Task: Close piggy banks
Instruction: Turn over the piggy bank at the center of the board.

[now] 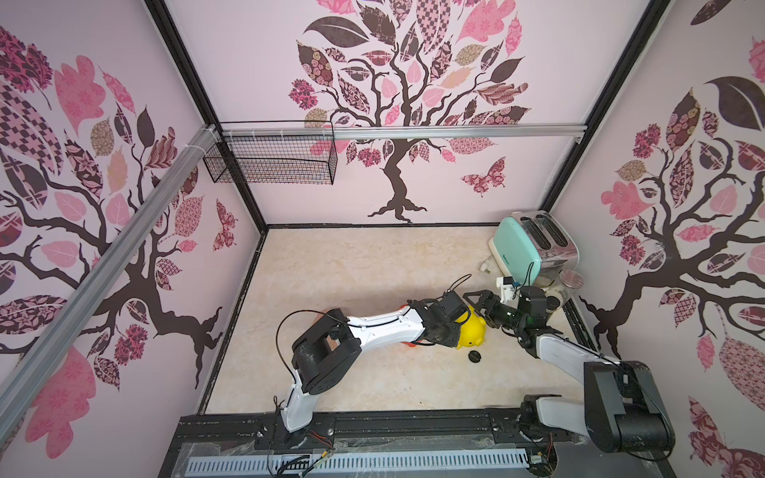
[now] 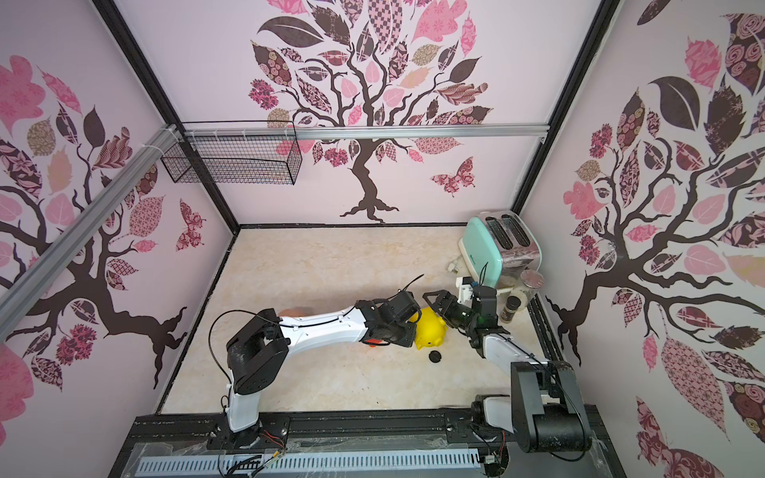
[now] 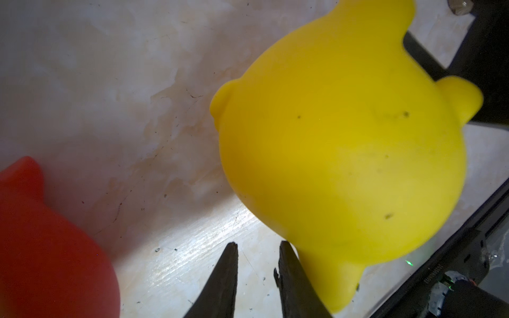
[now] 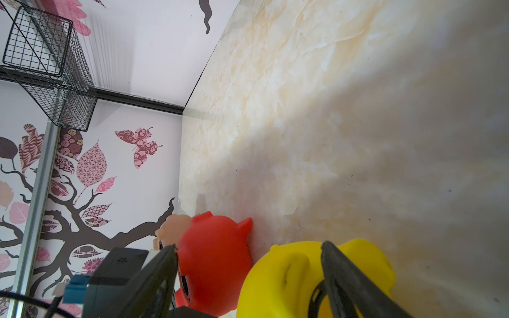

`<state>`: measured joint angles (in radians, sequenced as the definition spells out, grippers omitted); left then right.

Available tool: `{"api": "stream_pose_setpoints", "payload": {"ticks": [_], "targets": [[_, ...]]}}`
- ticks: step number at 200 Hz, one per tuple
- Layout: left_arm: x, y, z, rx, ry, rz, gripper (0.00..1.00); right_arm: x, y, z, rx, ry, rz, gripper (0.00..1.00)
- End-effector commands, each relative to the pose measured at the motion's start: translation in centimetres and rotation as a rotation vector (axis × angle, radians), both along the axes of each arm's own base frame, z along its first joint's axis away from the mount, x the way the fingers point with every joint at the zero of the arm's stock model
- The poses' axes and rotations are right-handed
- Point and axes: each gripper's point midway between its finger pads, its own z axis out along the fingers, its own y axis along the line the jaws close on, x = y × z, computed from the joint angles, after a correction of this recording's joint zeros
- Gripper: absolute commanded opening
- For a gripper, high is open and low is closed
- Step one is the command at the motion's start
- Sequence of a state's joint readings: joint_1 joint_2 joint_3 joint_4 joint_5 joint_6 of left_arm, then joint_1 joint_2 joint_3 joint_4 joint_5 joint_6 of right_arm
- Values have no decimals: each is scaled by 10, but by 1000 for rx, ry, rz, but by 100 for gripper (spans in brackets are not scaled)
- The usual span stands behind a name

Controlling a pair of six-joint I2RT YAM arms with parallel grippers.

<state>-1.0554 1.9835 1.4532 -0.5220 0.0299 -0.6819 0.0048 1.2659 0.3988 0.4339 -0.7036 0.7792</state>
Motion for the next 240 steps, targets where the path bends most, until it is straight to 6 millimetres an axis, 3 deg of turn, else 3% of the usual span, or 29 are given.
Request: {"api": "stream_pose_setpoints", "payload": {"ticks": [1,204,240], "targets": [[7,-9,6,-29,-20,-4,29,-8,6,-3,2,9,32,84],[7,-11,8,-44,-17,-7,29,-22,4,-12,-12,34,13,85],[6,-9,8,-41,-19,-6,29,-21,0,-15,-36,48,-10,91]]}}
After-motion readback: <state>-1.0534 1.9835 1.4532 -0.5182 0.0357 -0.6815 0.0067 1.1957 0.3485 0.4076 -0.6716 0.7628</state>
